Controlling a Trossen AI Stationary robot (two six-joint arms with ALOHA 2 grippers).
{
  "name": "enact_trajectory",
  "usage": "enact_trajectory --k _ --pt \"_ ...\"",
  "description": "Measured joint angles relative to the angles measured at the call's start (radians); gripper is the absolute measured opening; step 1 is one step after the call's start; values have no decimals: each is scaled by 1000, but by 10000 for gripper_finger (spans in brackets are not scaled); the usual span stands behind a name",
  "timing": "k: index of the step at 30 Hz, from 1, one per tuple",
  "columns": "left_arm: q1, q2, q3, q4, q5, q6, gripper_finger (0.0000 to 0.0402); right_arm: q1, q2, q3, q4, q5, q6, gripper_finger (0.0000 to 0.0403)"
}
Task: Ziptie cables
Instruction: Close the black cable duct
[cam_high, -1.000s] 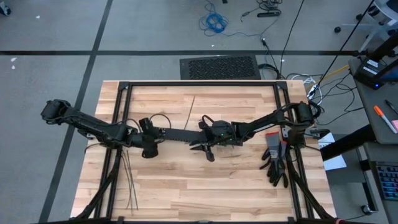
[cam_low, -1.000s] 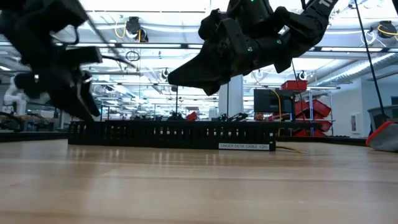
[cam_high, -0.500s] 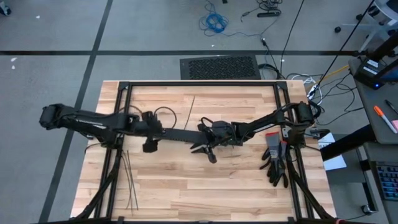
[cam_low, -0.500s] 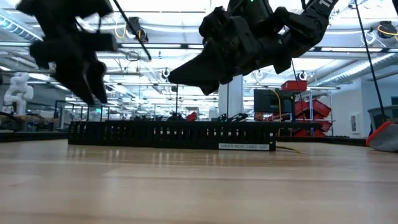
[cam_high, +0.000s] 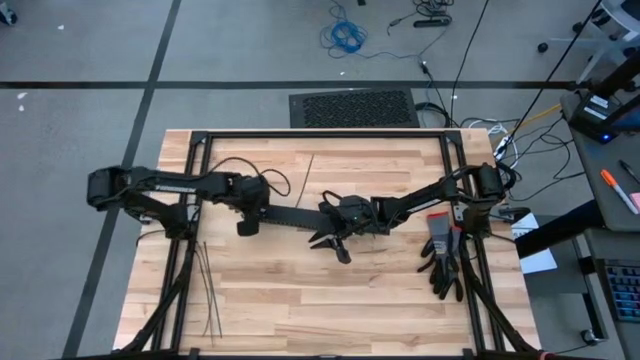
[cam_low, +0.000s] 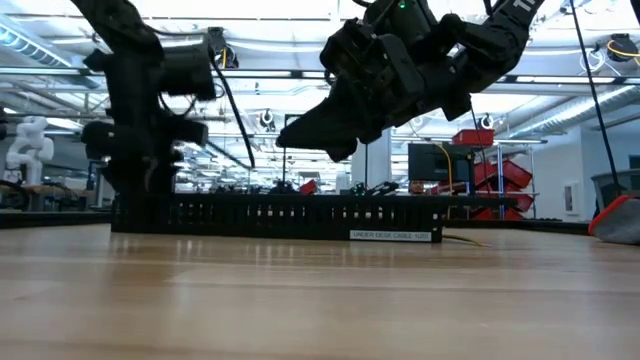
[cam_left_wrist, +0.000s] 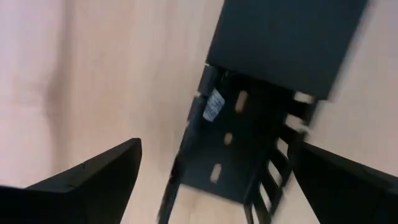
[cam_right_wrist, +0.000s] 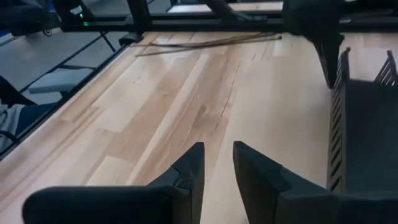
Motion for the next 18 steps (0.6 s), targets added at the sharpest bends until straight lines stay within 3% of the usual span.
enact_trajectory --k 9,18 --pt "5 125 -2 14 37 -41 394 0 0 -41 29 1 16 80" --pt "-90 152 -8 172 22 -160 289 0 0 -47 34 4 23 79"
